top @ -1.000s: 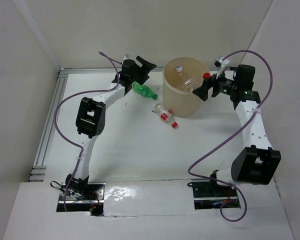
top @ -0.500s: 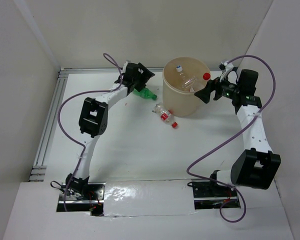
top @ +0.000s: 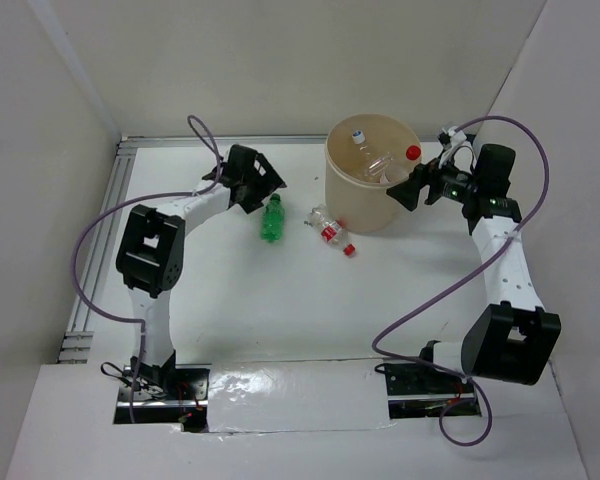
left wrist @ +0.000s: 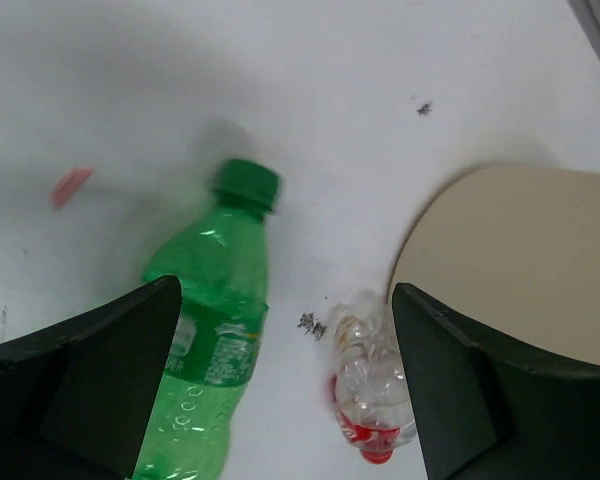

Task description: Put the plastic bottles in the bin

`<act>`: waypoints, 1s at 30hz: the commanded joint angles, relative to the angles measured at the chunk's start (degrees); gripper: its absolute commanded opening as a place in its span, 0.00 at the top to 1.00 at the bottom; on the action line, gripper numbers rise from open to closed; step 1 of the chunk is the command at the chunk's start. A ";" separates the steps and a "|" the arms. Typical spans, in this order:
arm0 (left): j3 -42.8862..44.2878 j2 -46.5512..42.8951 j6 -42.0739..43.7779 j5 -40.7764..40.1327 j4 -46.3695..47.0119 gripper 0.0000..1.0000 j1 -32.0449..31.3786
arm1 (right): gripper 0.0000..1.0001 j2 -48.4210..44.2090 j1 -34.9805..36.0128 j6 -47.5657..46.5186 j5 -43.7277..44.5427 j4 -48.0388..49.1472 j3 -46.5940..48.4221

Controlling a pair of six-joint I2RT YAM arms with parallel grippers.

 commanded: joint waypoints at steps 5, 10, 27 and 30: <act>11.12 -6.03 23.11 6.28 -4.44 0.00 0.72 | 0.00 -5.19 -0.25 0.11 -2.26 2.78 -2.01; 13.77 -2.61 26.67 5.24 -14.38 0.00 0.19 | 0.00 -6.34 -0.25 0.71 -2.26 2.78 -3.33; 3.31 -5.24 52.14 6.21 -10.44 0.00 -5.17 | 0.00 -9.59 -1.92 -0.34 -3.84 0.23 -5.52; 4.61 -2.79 56.02 2.52 -11.13 0.00 -5.17 | 0.00 -9.59 -1.92 -0.34 -3.84 0.23 -5.53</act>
